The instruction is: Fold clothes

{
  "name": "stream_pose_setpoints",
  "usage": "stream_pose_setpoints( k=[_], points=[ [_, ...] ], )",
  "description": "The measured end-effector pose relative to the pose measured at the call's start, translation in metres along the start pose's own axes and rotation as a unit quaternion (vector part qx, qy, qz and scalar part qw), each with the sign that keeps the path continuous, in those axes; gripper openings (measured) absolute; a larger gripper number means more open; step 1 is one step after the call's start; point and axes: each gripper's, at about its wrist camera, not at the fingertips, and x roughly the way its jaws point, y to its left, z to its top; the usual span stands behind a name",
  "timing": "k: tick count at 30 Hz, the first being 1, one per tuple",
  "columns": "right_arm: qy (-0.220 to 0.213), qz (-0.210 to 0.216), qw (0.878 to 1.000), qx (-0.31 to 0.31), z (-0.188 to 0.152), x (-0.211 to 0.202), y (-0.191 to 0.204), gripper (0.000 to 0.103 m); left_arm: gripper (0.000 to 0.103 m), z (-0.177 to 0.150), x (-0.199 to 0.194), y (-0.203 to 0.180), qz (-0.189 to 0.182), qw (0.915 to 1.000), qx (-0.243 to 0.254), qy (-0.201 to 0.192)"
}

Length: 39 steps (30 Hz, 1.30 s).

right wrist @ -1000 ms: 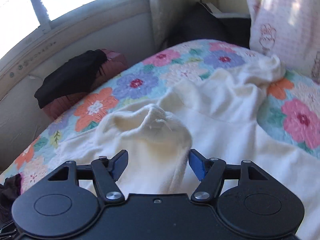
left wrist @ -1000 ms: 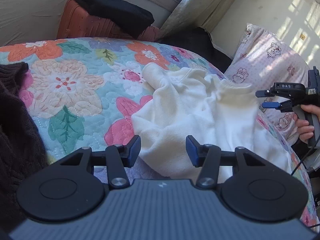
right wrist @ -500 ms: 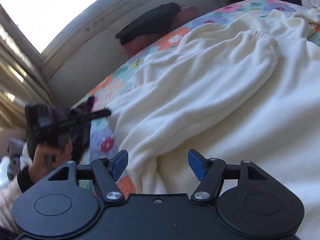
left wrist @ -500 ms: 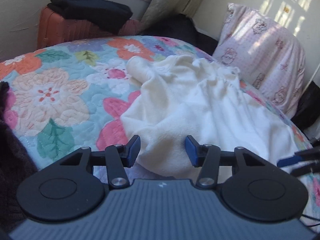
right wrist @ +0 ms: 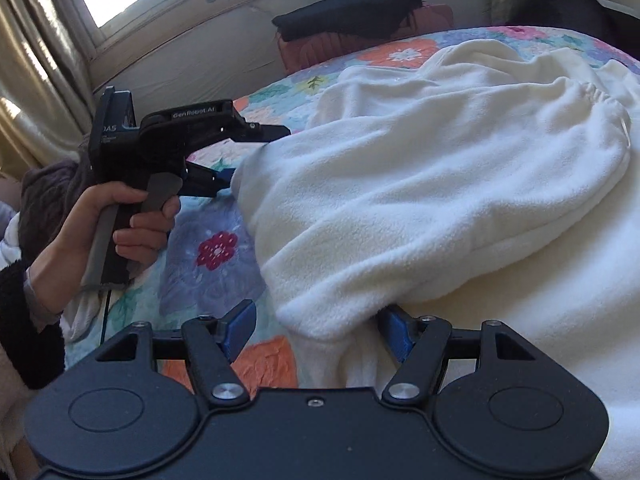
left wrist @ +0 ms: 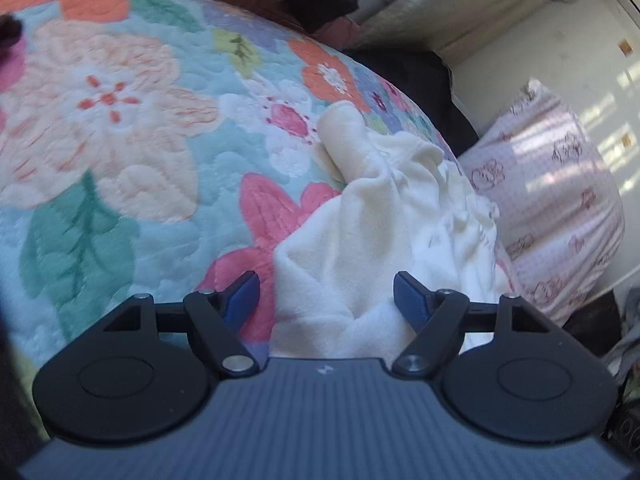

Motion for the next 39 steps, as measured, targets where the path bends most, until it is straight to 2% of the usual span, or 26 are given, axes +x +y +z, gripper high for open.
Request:
stream_pose_setpoints(
  k=[2,3,5,6,7,8,9,10,11,13,16,18,19,20,21,23,24,25,26,27,28,31,33,35,37,39],
  points=[
    [-0.011,-0.005,1.0,0.008,0.001,0.003,-0.001,0.072,0.016,0.002,0.01,-0.014,0.016,0.9985,0.049,0.019],
    [-0.016,-0.008,1.0,0.005,0.001,0.002,0.001,0.071,0.016,0.004,0.007,-0.023,0.034,0.9969,0.069,0.016],
    [-0.027,-0.013,1.0,-0.002,0.0,0.001,0.003,0.043,0.014,0.011,-0.013,-0.04,0.057,0.9912,0.117,-0.022],
    [-0.032,-0.016,0.999,-0.005,0.0,0.0,0.005,0.024,0.014,0.014,-0.027,-0.048,0.065,0.9871,0.139,-0.048],
    [-0.038,-0.018,0.999,-0.009,0.0,-0.001,0.006,0.02,0.012,0.017,-0.042,-0.051,0.073,0.9842,0.145,-0.071],
    [-0.071,-0.005,0.997,-0.017,-0.001,-0.013,0.01,0.019,0.004,0.019,-0.057,-0.049,0.086,0.983,0.135,-0.09],
    [-0.104,0.013,0.994,-0.027,-0.003,-0.025,0.015,0.018,0.004,0.019,-0.065,-0.043,0.098,0.9837,0.119,-0.093],
    [-0.115,0.021,0.992,-0.041,-0.004,-0.033,0.021,0.017,0.004,0.018,-0.067,-0.033,0.101,0.9865,0.101,-0.081],
    [-0.109,0.02,0.992,-0.056,-0.005,-0.034,0.027,0.017,0.004,0.014,-0.062,-0.022,0.106,0.9886,0.086,-0.062],
    [-0.077,0.005,0.995,-0.068,-0.011,-0.018,0.03,0.017,0.004,0.002,-0.043,-0.007,0.136,0.9874,0.078,-0.02],
    [-0.032,-0.003,0.998,-0.056,-0.023,0.005,0.028,0.017,0.005,-0.013,-0.031,-0.008,0.176,0.9784,0.108,-0.009],
    [-0.02,0.002,0.999,-0.029,-0.031,0.011,0.024,0.017,0.005,-0.013,-0.035,-0.023,0.209,0.966,0.151,-0.016],
    [-0.02,0.007,1.0,-0.009,-0.032,0.009,0.022,0.017,0.005,-0.013,-0.038,-0.03,0.23,0.9566,0.178,-0.024],
    [-0.021,0.014,1.0,0.011,-0.031,0.005,0.019,0.017,0.0,-0.012,-0.04,-0.035,0.264,0.9414,0.207,-0.035],
    [-0.023,0.025,0.999,0.031,-0.031,0.002,0.015,0.017,0.0,-0.011,-0.045,-0.036,0.298,0.9268,0.224,-0.046],
    [-0.022,0.041,0.997,0.064,-0.03,0.001,0.009,0.018,0.0,0.001,-0.059,-0.026,0.287,0.9322,0.214,-0.056],
    [-0.017,0.041,0.996,0.071,-0.031,0.002,0.007,0.02,0.0,0.008,-0.067,-0.021,0.264,0.9425,0.197,-0.059],
    [-0.011,0.04,0.996,0.079,-0.033,0.004,0.004,0.02,0.001,0.016,-0.077,-0.015,0.206,0.9643,0.156,-0.057],
    [-0.013,0.04,0.995,0.089,-0.035,0.005,0.006,0.02,0.003,0.022,-0.085,-0.013,0.155,0.9781,0.127,-0.057],
    [-0.016,0.039,0.995,0.095,-0.036,0.002,0.009,0.025,0.003,0.025,-0.089,-0.018,0.123,0.9827,0.125,-0.06],
    [-0.014,0.042,0.994,0.096,-0.035,0.0,0.013,0.037,0.003,0.023,-0.092,-0.025,0.103,0.9831,0.137,-0.066],
    [-0.008,0.043,0.995,0.088,-0.031,-0.006,0.027,0.056,0.012,0.011,-0.092,-0.046,0.043,0.9803,0.179,-0.073],
    [0.004,0.031,0.996,0.078,-0.027,-0.009,0.034,0.059,0.021,0.004,-0.087,-0.051,0.003,0.9803,0.185,-0.07],
    [0.006,0.022,0.996,0.086,-0.021,-0.011,0.039,0.061,0.041,-0.004,-0.073,-0.054,-0.022,0.9802,0.189,-0.056],
    [0.003,0.018,0.995,0.1,-0.017,-0.013,0.039,0.062,0.055,-0.014,-0.049,-0.057,-0.019,0.9785,0.205,-0.002],
    [0.001,0.019,0.994,0.109,-0.016,-0.013,0.035,0.062,0.055,-0.026,-0.028,-0.058,-0.002,0.9718,0.231,0.049]
  ],
)
